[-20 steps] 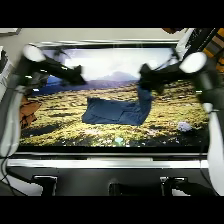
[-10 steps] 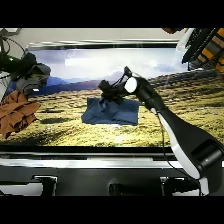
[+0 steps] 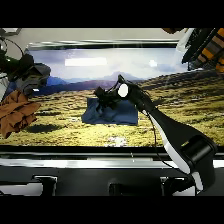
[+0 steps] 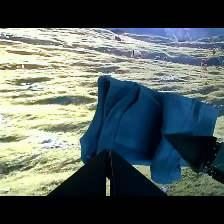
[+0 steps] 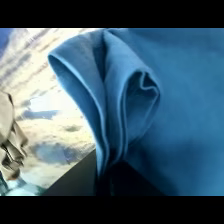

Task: Fold the clothes and pants, and hang the long-sleeved shirts on hangers.

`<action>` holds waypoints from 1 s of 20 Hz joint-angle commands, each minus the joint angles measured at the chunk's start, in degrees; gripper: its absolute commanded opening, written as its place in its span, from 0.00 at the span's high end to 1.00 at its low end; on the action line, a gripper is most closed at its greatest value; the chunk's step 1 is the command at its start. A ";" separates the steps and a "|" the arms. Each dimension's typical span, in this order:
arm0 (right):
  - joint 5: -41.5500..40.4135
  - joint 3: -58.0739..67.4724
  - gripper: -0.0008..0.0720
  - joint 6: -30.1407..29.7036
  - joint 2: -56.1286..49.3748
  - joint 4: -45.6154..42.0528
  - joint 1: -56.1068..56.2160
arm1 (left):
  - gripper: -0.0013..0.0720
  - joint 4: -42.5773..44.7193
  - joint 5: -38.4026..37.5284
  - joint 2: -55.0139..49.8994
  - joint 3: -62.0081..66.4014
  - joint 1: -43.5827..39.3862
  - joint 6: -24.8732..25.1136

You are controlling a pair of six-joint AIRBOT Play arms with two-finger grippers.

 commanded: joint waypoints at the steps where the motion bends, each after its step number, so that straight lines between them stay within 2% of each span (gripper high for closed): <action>1: 2.34 0.00 0.95 -1.81 -0.20 0.22 0.07 | 0.96 0.22 -0.02 -0.02 -0.02 0.02 0.57; 5: 2.14 0.00 0.95 -2.05 -0.46 0.44 0.07 | 0.96 0.20 -0.02 -0.39 -0.02 0.02 0.52; 7: 2.82 0.00 0.94 -5.03 -1.09 3.13 0.07 | 0.96 0.17 -0.02 -0.57 -0.02 0.02 0.52; 8: 3.10 0.00 0.87 -7.08 -1.40 5.35 0.07 | 0.96 0.17 -0.02 -0.70 -0.02 0.00 0.52; 10: 2.95 0.00 0.63 -9.86 -1.57 7.54 0.04 | 0.96 0.17 -0.04 -1.07 -0.04 0.00 0.52; 11: 2.82 0.00 0.62 -9.97 -1.55 8.09 0.04 | 0.96 0.17 -0.04 -1.29 -0.02 0.00 0.52; 13: 3.58 0.02 0.34 -13.09 -0.87 10.47 -0.59 | 0.96 0.17 -0.04 -1.64 -0.02 0.00 0.50; 14: 4.98 0.07 0.23 -17.05 0.28 13.03 -2.03 | 0.96 0.17 -0.04 -1.75 -0.02 0.00 0.50; 17: 13.05 0.07 0.23 -25.49 6.54 12.33 -11.96 | 0.95 0.17 -0.04 -1.79 -0.02 0.02 0.52; 20: 24.59 -0.13 0.23 -27.89 11.32 2.60 -26.29 | 0.95 0.20 -0.07 -1.79 -0.02 0.02 0.52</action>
